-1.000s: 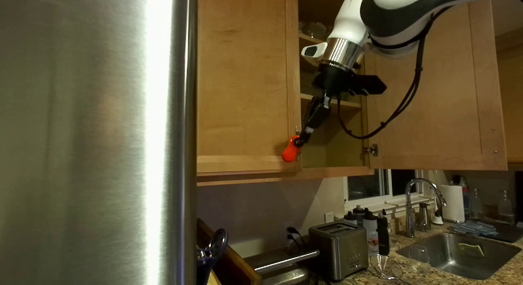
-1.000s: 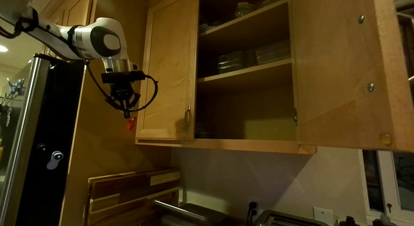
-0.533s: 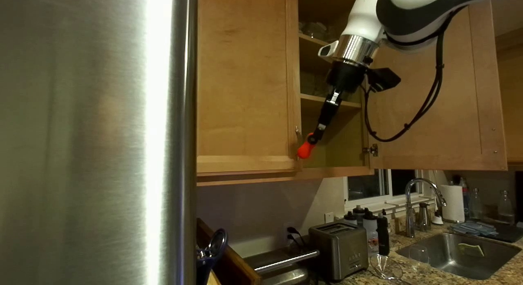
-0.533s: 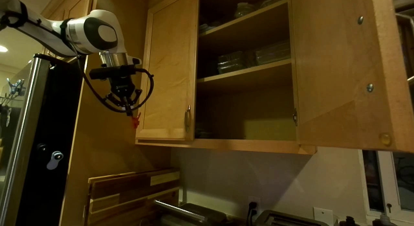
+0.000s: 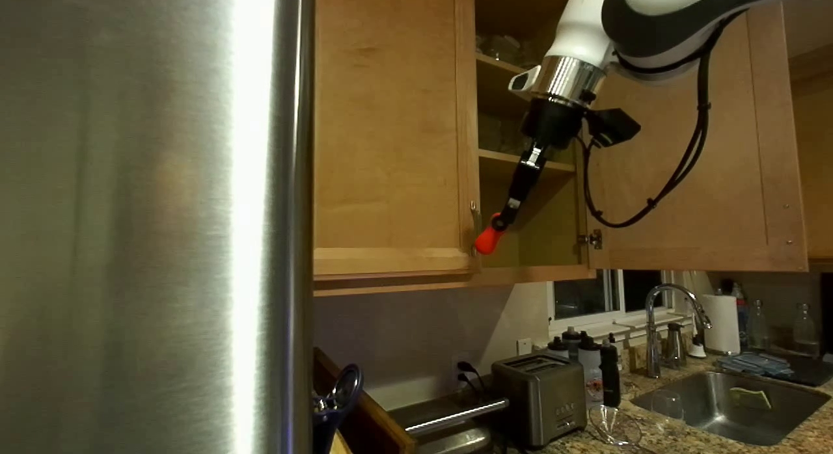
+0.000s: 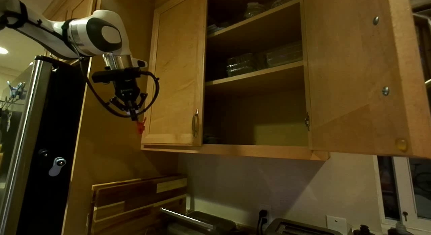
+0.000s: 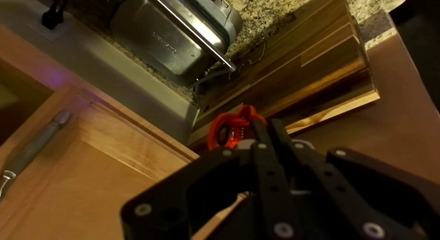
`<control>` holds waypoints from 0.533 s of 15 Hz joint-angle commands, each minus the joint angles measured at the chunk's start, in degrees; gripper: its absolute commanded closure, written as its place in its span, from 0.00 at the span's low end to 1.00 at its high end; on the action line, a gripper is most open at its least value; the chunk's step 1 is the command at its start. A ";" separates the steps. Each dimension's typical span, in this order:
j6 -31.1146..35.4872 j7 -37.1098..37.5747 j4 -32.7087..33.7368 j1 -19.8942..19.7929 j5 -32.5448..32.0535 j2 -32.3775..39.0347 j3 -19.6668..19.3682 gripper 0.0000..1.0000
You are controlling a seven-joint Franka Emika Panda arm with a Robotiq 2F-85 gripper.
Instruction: Open the cupboard, take the orange clamp and put it inside
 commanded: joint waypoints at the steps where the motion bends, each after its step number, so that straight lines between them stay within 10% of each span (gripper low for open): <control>1: 0.37 2.67 1.12 -0.95 -2.26 0.93 -0.74 0.97; 8: 2.19 9.45 5.35 -7.78 -6.94 4.21 -4.45 0.97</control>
